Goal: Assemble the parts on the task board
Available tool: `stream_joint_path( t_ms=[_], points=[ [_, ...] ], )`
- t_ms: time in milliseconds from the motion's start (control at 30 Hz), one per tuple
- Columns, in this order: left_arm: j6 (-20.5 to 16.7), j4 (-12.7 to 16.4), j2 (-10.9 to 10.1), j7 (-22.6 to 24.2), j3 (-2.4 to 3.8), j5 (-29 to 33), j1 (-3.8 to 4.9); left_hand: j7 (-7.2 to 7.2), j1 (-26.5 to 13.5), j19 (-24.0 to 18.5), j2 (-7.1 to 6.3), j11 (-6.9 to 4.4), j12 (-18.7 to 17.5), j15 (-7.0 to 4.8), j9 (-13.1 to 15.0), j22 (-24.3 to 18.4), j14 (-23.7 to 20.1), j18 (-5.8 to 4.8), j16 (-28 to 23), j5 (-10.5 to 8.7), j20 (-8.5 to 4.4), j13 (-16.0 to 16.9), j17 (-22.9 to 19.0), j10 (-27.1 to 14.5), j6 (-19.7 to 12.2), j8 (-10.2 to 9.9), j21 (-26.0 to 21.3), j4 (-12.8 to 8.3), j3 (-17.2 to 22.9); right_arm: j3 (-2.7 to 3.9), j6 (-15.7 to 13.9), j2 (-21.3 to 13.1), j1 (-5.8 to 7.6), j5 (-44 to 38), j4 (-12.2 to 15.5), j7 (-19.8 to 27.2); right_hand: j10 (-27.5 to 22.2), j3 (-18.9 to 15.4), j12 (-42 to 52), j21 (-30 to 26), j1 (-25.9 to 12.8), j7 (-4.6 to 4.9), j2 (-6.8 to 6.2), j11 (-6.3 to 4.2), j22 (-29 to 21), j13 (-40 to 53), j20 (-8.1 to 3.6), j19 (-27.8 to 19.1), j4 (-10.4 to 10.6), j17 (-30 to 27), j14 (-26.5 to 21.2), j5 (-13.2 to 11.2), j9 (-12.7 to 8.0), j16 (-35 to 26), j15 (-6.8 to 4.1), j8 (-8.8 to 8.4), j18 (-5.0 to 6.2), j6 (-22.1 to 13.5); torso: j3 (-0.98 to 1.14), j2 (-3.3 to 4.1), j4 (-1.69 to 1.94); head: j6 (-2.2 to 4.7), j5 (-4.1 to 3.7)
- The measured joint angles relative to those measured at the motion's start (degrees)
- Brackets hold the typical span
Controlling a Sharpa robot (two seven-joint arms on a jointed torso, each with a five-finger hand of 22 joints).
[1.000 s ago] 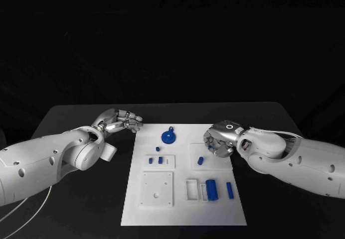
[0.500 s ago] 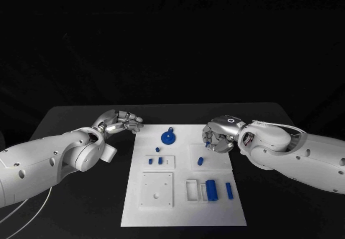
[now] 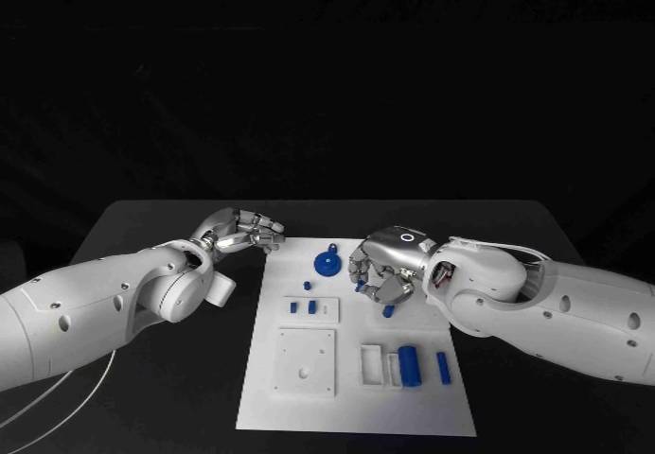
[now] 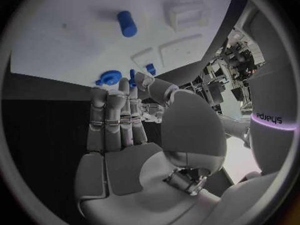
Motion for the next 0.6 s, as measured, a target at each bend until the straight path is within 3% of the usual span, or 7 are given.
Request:
stream_joint_path(
  t_ms=[133,200,267,400,600],
  points=[
    [-0.45,0.22,0.15,0.02,-0.01,0.15,0.0,0.0,0.0,0.0,0.0,0.0,0.0,0.0,0.0,0.0,0.0,-0.01,0.0,0.0,0.0,0.0,0.0,0.0,0.0,0.0,0.0,0.0,0.0,-0.38,0.0,2.64,0.0,-0.93,0.16,-0.34,-0.01,0.0,0.0,0.0,0.0,-0.01,0.0,0.0,0.0,0.02,0.0,0.0,0.0,0.02,0.0,0.0,0.08,0.0,0.0,-0.01,0.0,-0.01,-0.01,-0.01,0.03,0.15,1.15],
    [-0.66,0.23,0.27,0.11,-0.01,0.28,0.0,0.0,0.0,0.0,0.0,0.0,0.0,0.0,0.0,0.0,0.0,-0.01,0.0,0.0,0.0,0.0,0.0,0.0,0.0,0.0,0.0,0.0,0.0,-0.87,0.01,3.86,-0.09,-1.63,0.54,-0.53,-0.02,0.0,0.0,0.0,0.0,-0.08,0.0,-0.01,-0.01,0.05,0.01,0.0,0.0,0.02,0.0,0.0,0.1,0.0,0.0,-0.01,0.0,-0.09,-0.05,0.0,0.02,0.2,1.92],
    [-0.84,0.32,0.36,0.22,-0.01,0.4,0.0,0.0,0.0,0.0,0.0,0.0,0.0,0.0,0.0,0.01,0.0,-0.01,-0.09,0.0,0.0,0.0,0.11,0.0,0.0,0.0,0.0,0.0,0.0,-1.56,0.06,4.99,-0.16,-2.36,0.7,-0.75,-0.04,0.0,0.0,0.0,-0.01,-0.08,-0.01,-0.03,-0.01,0.07,0.01,0.0,0.0,0.02,0.0,0.0,0.1,0.0,0.0,-0.01,0.0,-0.09,-0.08,0.02,0.02,0.19,2.48],
    [-1.21,0.45,0.63,0.44,-0.01,0.59,0.01,0.0,0.0,0.0,0.0,0.0,0.0,0.0,0.0,0.07,0.0,-0.03,-0.23,0.0,0.0,0.0,0.11,0.0,0.0,0.0,0.0,0.0,0.0,-3.61,0.27,6.92,-0.48,-3.97,0.74,-1.08,-0.11,-0.01,0.0,0.0,0.0,-0.08,0.0,-0.1,0.06,0.08,0.01,0.0,0.0,0.02,0.0,-0.01,0.1,0.0,0.0,-0.01,0.0,-0.1,-0.1,0.05,0.02,0.16,3.65],
    [-1.64,0.46,0.94,0.59,0.0,0.83,0.01,0.0,0.0,0.0,0.0,0.0,0.0,0.0,0.01,0.12,0.0,-0.05,-0.27,0.0,0.0,-0.05,0.18,0.0,0.0,0.0,-0.22,0.0,0.0,-4.4,0.65,8.86,-1.75,-5.63,0.4,-1.4,-0.12,-0.01,-0.01,0.0,0.02,-0.07,0.02,-0.11,0.06,0.08,-0.1,-0.14,0.0,0.02,0.0,-0.01,0.1,0.0,0.01,-0.03,-0.01,-0.11,-0.1,0.1,0.07,0.21,4.86]
  ],
)
